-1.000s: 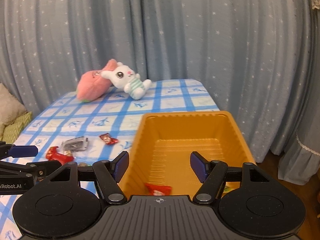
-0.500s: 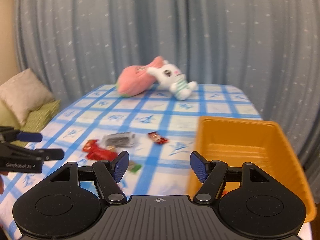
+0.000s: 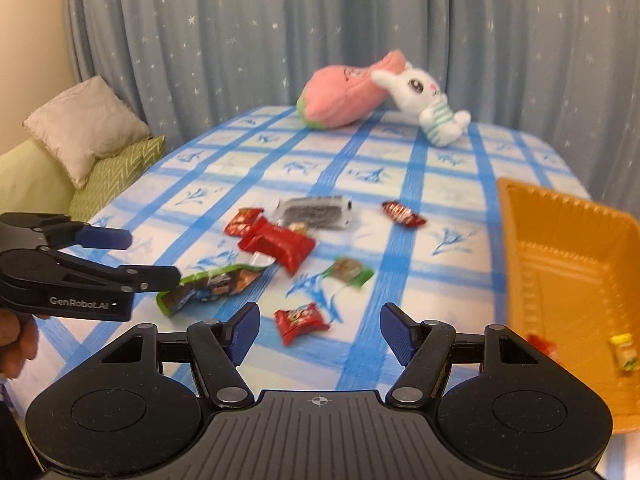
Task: Organize snacks
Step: 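Move both tools back over the scattered candies, then grasp the silver wrapper with the left gripper while the right gripper grasps the small red candy, then carry the silver wrapper and small red candy over the orange tray with both grippers, then open both grippers to drop the silver wrapper and red candy into the tray, then move both tools back over the candies on the tablecloth, then grasp the red packet with the left gripper while the right gripper grasps the green-wrapped candy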
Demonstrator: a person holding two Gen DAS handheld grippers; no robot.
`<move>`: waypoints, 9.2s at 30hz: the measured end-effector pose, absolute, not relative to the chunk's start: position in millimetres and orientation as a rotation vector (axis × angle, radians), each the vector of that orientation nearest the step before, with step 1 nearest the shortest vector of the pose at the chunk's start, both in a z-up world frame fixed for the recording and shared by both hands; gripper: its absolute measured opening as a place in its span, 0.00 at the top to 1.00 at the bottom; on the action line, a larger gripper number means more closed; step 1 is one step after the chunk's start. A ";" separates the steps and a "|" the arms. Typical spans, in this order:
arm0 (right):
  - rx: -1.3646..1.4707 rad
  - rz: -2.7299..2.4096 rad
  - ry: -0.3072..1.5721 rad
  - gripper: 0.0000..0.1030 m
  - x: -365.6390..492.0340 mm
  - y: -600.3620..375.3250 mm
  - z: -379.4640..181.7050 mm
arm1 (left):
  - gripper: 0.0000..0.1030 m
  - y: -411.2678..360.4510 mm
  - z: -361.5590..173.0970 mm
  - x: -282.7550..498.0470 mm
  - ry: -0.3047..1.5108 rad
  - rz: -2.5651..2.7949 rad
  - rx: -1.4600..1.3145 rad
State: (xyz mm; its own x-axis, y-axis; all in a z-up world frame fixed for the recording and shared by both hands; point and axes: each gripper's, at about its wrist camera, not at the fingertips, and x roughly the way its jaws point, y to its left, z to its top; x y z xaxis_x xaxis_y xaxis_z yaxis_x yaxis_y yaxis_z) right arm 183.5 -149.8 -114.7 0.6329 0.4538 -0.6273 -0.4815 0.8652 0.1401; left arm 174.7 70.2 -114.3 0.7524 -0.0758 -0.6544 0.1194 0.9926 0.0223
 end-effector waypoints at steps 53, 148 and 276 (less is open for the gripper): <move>-0.024 0.388 0.727 0.79 219.1 -134.8 -149.7 | 0.57 45.1 -147.4 210.8 0.796 -0.306 0.131; 0.115 0.138 0.683 0.79 224.2 -382.7 -76.6 | 0.72 -200.3 -75.7 243.0 0.749 -0.360 0.017; -0.143 0.460 0.677 0.79 274.7 -124.4 -148.5 | 0.38 51.9 -140.7 238.5 0.715 -0.160 -0.026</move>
